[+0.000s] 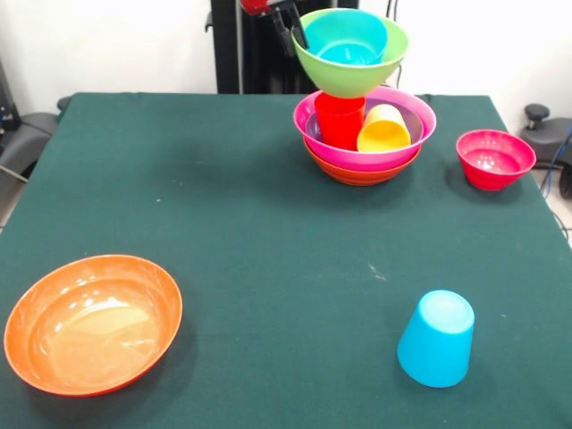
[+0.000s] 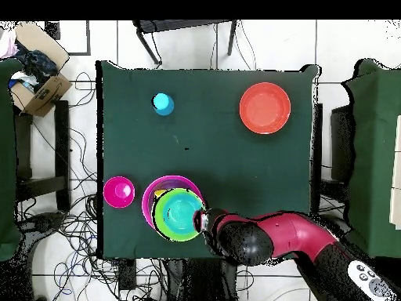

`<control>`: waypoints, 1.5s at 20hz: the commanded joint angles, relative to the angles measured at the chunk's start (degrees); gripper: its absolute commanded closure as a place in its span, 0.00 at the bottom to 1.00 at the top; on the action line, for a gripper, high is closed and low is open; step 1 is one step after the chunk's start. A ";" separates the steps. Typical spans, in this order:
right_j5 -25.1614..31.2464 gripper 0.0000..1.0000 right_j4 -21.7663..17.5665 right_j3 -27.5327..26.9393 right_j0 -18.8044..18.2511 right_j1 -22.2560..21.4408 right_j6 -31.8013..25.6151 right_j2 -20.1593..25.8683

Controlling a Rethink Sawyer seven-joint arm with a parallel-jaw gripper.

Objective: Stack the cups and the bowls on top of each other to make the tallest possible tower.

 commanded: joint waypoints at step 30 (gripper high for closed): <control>-0.83 1.00 -12.72 -6.39 0.95 9.80 -5.87 0.74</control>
